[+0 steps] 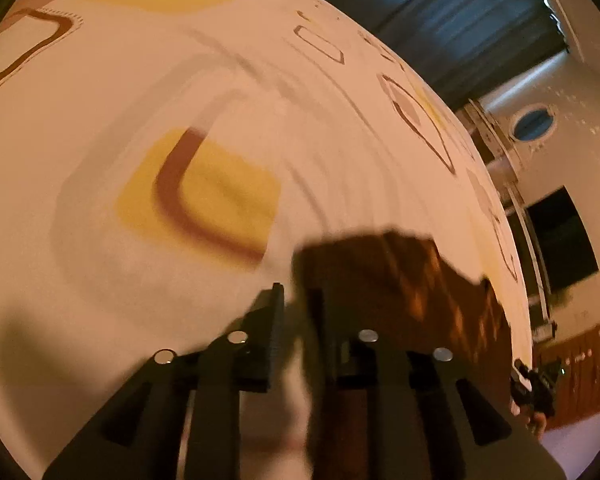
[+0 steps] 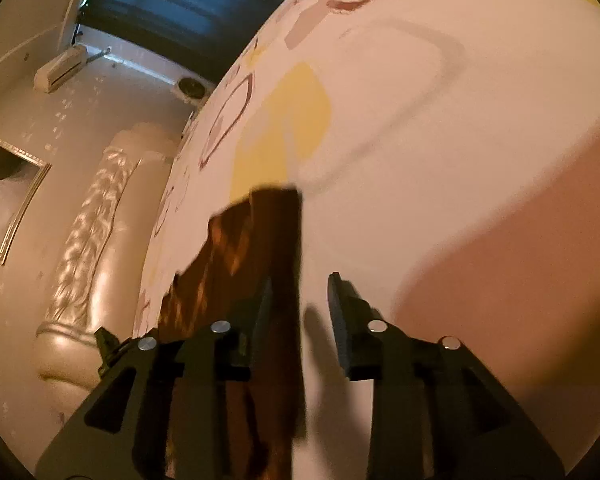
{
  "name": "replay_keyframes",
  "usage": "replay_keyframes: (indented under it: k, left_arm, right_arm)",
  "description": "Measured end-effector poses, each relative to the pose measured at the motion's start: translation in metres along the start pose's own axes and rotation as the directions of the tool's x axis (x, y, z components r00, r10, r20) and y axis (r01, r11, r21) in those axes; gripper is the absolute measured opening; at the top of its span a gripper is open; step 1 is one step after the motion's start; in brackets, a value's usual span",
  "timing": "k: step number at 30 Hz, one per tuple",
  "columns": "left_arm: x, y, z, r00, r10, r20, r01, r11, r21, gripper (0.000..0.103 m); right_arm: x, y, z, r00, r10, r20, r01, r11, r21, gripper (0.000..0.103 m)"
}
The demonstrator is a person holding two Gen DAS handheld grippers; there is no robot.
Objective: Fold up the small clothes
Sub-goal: 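Grasp the sweater edge with the left gripper and fold it over the body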
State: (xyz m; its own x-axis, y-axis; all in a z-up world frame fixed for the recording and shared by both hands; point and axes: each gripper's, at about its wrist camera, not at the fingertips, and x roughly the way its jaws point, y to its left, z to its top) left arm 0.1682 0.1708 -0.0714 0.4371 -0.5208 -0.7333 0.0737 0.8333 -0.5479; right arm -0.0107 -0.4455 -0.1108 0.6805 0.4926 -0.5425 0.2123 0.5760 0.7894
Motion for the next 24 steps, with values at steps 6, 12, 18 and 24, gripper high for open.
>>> replay_keyframes:
  k: [6, 12, 18, 24]
  left_arm:
    - [-0.043, -0.001, -0.077, 0.995, -0.055, -0.078, 0.061, 0.996, 0.07, 0.043]
    - [-0.068, -0.015, -0.139, 0.985, -0.115, -0.131, 0.131, 0.985, 0.117, 0.054]
    - [-0.068, -0.021, -0.164, 0.972, -0.137, -0.194, 0.168, 0.974, 0.154, 0.054]
    - [-0.059, -0.025, -0.177, 0.968, -0.137, -0.208, 0.173, 0.971, 0.165, 0.057]
  right_arm:
    - [-0.035, -0.01, -0.055, 0.988, 0.084, -0.128, -0.086, 0.996, -0.006, 0.04]
    - [-0.039, 0.005, -0.104, 0.941, 0.145, -0.306, -0.182, 0.979, -0.095, 0.044]
    - [-0.034, 0.012, -0.136, 0.89, 0.181, -0.419, -0.25, 0.961, -0.116, 0.045]
    - [-0.03, 0.025, -0.148, 0.871, 0.145, -0.469, -0.249, 0.954, -0.168, 0.047]
